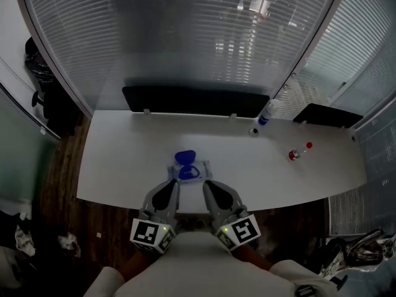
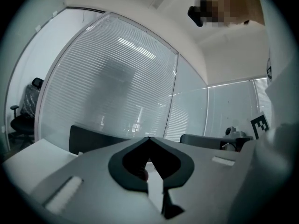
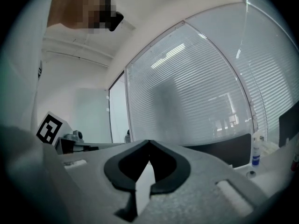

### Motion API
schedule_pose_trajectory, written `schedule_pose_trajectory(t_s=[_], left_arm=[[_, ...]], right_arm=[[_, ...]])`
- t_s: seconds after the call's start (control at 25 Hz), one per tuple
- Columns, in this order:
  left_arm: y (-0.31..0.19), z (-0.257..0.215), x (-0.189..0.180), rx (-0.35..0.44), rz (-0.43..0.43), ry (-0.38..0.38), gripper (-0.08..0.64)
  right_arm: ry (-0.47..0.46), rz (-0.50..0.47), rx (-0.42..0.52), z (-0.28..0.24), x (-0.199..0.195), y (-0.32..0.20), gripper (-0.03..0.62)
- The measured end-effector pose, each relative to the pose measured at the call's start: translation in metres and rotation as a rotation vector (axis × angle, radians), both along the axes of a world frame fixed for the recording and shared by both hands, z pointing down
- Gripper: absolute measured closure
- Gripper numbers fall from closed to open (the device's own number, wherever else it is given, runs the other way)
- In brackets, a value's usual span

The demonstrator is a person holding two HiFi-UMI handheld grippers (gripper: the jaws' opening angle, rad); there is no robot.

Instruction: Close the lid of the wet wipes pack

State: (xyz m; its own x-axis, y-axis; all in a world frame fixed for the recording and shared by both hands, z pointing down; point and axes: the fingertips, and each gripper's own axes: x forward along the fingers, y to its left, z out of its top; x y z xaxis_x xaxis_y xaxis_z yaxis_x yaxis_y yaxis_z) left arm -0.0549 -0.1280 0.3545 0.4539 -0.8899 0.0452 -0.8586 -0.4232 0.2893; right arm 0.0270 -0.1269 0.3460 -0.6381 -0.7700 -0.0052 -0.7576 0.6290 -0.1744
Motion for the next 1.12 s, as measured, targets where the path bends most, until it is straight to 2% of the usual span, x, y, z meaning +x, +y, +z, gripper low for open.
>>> schedule_pose_trajectory(t_s=[0.24,0.48,0.72,0.96,1.12], left_arm=[[0.006,0.008,0.010,0.013,-0.010,-0.003,0.560],[0.000,0.007,0.016,-0.001,-0.004,-0.020,0.560],[-0.005,0.025,0.016,-0.055,0.032,-0.057,0.560],[-0.016,0.044,0.004,-0.104,0.024,-0.091,0.560],[-0.020,0.048,0.001,-0.127,0.024,-0.088,0.560]], right_arm=[[0.006,-0.040,0.015,0.000,0.002,0.010,0.592],[0.016,-0.039,0.010,0.000,0.005,0.002,0.592],[0.030,-0.054,-0.036,0.009,0.003,-0.004,0.592],[0.059,-0.083,-0.085,0.025,-0.001,-0.011,0.592],[0.074,-0.098,-0.097,0.034,-0.005,-0.019,0.592]])
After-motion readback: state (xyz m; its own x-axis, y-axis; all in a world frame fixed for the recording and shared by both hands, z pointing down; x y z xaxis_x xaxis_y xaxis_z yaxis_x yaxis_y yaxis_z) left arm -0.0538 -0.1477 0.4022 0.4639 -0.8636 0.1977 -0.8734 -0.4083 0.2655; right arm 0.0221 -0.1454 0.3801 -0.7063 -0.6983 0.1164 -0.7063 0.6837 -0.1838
